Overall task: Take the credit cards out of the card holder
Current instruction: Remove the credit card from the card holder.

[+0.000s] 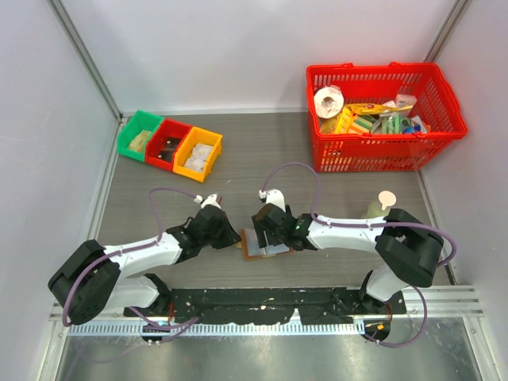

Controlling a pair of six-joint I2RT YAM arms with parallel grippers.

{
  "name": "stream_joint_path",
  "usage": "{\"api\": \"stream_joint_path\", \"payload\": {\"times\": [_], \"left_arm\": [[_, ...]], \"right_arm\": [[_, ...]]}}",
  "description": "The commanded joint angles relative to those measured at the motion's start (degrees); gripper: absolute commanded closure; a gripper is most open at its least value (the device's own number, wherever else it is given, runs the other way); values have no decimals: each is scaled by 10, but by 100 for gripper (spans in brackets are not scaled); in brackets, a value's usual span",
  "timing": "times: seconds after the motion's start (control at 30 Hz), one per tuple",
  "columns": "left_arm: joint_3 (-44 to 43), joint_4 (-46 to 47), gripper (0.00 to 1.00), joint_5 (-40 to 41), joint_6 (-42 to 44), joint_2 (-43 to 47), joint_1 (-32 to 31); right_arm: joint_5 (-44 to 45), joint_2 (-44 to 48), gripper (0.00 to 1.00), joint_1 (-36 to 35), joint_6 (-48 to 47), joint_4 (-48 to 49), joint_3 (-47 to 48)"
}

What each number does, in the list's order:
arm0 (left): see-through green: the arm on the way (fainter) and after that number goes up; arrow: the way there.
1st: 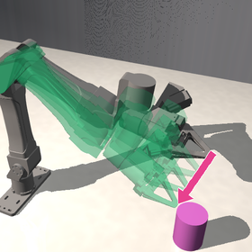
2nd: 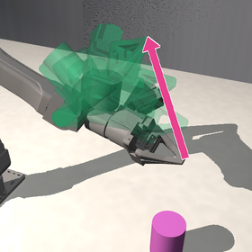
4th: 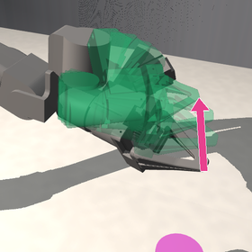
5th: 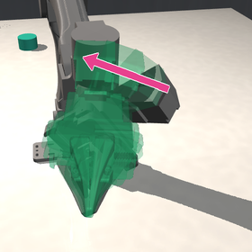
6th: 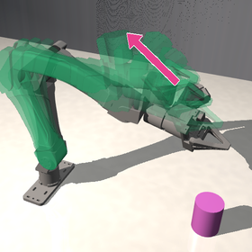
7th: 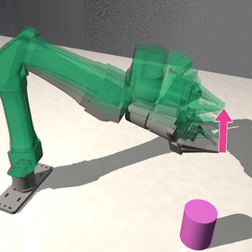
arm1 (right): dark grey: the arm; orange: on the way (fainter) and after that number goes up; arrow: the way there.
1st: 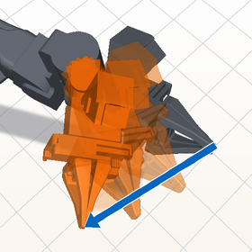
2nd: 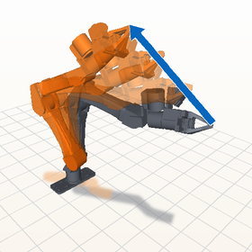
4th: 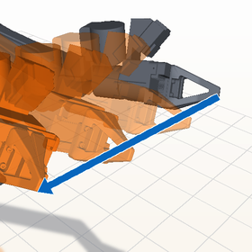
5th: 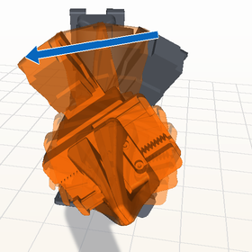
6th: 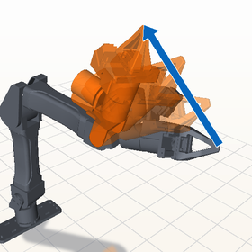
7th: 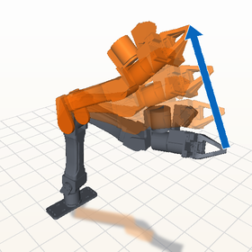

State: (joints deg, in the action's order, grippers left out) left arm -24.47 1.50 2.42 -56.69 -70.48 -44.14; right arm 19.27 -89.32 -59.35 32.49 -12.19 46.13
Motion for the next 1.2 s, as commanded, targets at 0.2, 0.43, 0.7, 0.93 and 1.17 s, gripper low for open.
{"api": "stream_joint_path", "payload": {"times": [0.2,0.43,0.7,0.93,1.17], "left_arm": [[1,25,100,6,-11,6,-9],[1,31,100,6,-15,3,-16],[5,40,100,6,-20,3,-20],[13,45,96,13,-26,12,-20],[21,45,80,26,-33,32,-20]], "right_arm": [[-58,7,38,-1,24,25,0],[-98,7,40,0,34,61,-9],[-156,11,40,4,53,118,-27],[-234,34,41,22,66,215,-63],[-261,39,42,22,44,216,-41]]}}
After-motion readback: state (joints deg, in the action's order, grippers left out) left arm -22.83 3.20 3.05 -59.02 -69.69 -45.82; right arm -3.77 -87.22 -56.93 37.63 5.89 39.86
